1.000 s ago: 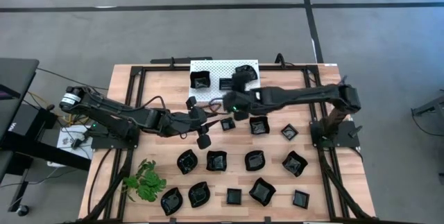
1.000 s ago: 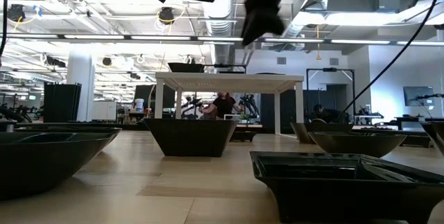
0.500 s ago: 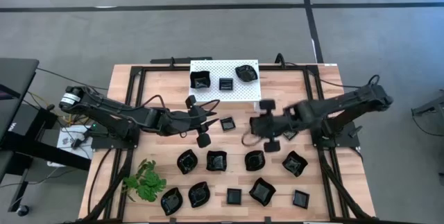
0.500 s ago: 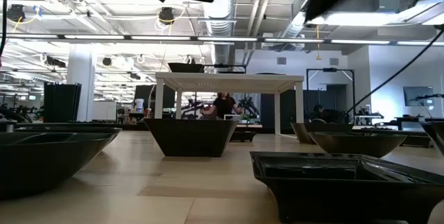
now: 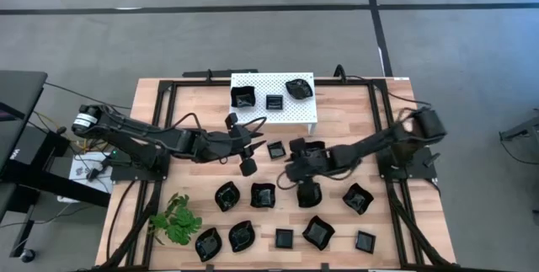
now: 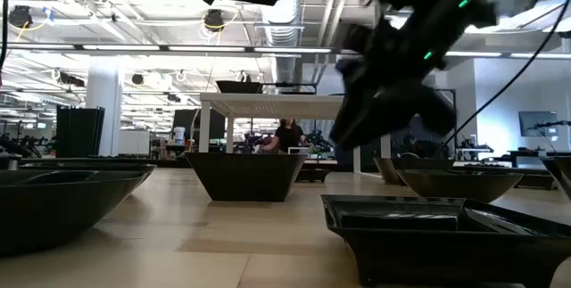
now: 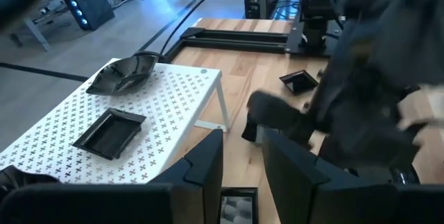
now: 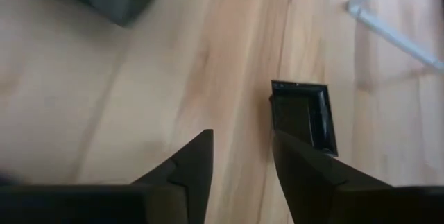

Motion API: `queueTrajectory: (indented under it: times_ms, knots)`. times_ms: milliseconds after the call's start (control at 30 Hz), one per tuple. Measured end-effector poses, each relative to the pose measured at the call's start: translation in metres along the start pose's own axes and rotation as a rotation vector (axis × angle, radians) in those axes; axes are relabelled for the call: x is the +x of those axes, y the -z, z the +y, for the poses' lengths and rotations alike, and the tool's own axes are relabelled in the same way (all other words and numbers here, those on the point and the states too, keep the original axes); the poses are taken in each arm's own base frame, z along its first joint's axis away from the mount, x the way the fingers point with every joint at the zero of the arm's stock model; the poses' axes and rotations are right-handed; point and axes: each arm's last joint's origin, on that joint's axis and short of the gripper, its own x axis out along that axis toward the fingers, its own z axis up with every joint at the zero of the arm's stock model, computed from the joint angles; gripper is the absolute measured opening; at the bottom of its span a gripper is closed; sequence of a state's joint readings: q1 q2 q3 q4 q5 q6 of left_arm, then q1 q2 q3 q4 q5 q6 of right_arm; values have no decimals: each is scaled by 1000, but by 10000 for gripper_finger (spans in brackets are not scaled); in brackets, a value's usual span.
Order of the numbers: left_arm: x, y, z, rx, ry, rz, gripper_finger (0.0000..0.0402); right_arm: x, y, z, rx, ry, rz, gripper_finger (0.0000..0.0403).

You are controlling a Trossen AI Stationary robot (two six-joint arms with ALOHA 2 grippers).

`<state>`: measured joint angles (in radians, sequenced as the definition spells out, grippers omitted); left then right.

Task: Pick & Place Mini shaped plates
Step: Stack the square plate on top of the other square plate on the shelf

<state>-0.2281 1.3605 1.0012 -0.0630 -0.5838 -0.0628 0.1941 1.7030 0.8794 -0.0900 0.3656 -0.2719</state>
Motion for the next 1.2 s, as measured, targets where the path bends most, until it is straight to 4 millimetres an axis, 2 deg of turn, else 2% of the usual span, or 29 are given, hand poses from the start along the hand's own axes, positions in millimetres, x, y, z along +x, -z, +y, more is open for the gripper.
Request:
queueTrajectory:
  times_ms: [233,500,700,933,1067,1200]
  knots:
    - [0,0,0,-1,0,0,103,38,-10,-12,-33,18,68,142]
    - [0,1,0,4,1,8,103,60,-10,-25,-33,18,161,122]
    - [0,1,0,7,2,12,103,63,-6,-29,-26,17,175,91]
    - [0,1,0,7,1,13,103,64,-5,-28,-29,21,185,13]
    - [0,2,0,7,1,13,103,62,-8,-23,-43,20,182,12]
    - [0,2,0,8,1,13,103,53,-24,-11,-52,22,161,6]
